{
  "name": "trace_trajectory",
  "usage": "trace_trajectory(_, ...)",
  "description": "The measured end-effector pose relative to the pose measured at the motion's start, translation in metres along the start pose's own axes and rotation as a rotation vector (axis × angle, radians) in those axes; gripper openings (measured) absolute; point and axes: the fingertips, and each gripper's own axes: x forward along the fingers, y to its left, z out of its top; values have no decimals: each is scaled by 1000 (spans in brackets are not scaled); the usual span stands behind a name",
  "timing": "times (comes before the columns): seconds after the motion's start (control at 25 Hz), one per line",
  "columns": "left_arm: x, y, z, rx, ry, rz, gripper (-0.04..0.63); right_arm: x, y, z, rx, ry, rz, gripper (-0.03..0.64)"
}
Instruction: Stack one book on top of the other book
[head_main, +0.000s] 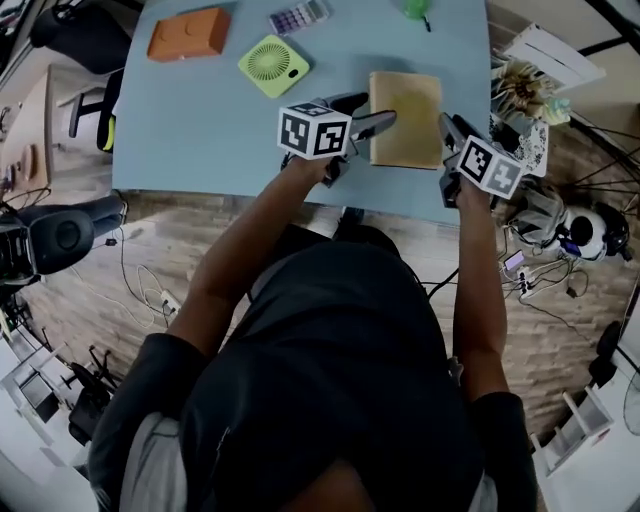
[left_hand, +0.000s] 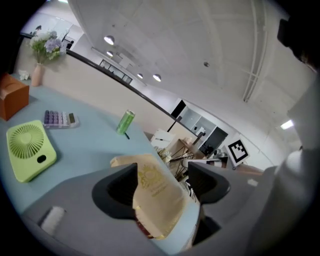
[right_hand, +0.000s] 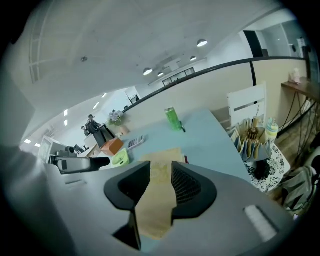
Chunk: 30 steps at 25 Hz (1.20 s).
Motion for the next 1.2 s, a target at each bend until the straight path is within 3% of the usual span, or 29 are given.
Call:
trace_trajectory(0.2,-49,-6,35,73,-85,-12,345,-26,56,40,-17,-130,123,116)
trace_trajectory(0.48,-142,7,86,165,-240,45,322,-65,163,102,-196,-279,308,71)
trace_trajectory(0.68,-221,11,114,249,-339,96,318,-90,242,123,-323,-315,414,63)
trace_trajectory(0.72,-237,11,118,273,-353,105,318,-94,256,125,-341,-321,427,37)
trace_trajectory(0.92,-317,18,128,390,-381,164,318,-107,317,132,-386,-357,462,34)
trace_trajectory(1.2,-420,29,129,455,-430,226,311,-118,400,128,-449,-406,475,34)
